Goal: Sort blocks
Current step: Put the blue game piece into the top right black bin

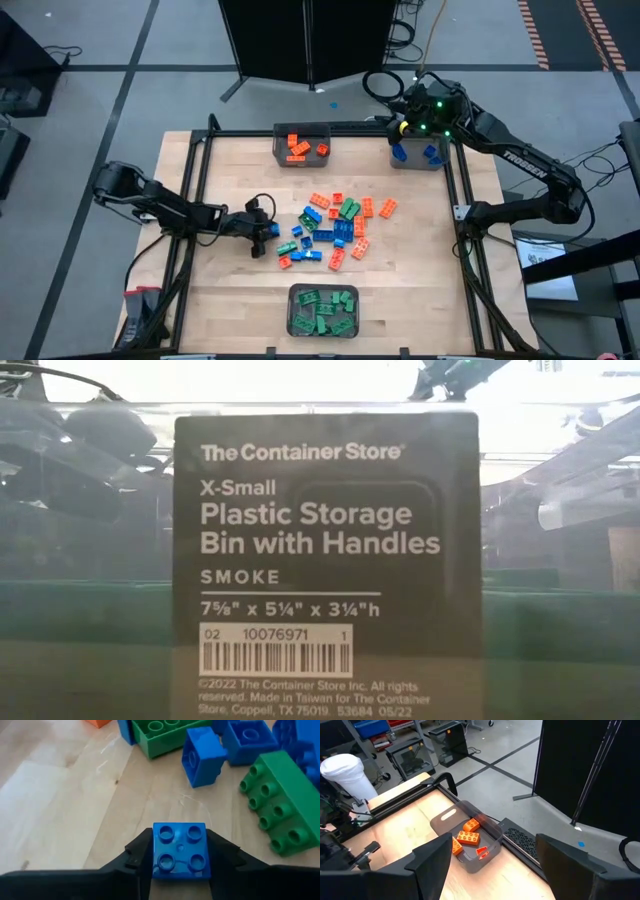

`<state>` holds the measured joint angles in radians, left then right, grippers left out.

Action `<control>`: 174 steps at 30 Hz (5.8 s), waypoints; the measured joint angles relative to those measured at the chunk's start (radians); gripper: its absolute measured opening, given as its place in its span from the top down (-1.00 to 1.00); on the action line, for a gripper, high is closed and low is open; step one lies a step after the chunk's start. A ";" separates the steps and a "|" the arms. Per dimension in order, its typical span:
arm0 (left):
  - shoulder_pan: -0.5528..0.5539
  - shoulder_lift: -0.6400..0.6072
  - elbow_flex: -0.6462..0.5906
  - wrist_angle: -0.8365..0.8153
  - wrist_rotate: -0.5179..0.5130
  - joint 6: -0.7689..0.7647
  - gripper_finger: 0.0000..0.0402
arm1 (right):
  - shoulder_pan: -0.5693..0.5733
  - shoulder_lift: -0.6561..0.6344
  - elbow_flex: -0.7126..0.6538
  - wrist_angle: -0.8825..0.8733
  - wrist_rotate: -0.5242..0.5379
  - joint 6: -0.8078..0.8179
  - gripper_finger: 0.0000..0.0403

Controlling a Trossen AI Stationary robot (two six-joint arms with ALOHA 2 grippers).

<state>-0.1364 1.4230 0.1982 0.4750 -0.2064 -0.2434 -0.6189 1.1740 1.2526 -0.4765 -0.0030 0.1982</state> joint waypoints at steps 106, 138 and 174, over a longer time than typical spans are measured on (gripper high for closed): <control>0.130 0.040 0.872 0.387 0.057 -0.324 0.38 | 0.620 0.217 0.000 0.854 0.162 -1.003 0.05; 0.400 -0.387 0.871 -0.322 0.066 -0.029 -0.34 | 0.149 -0.021 -0.064 0.402 0.468 -0.509 0.36; 0.536 -0.657 0.207 -0.190 0.010 -0.353 -0.34 | -0.257 0.211 -0.693 0.508 0.256 0.366 -0.31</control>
<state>0.3992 0.7662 0.4053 0.2845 -0.1969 -0.5964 -0.8761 1.3849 0.5597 0.0315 0.2530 0.5642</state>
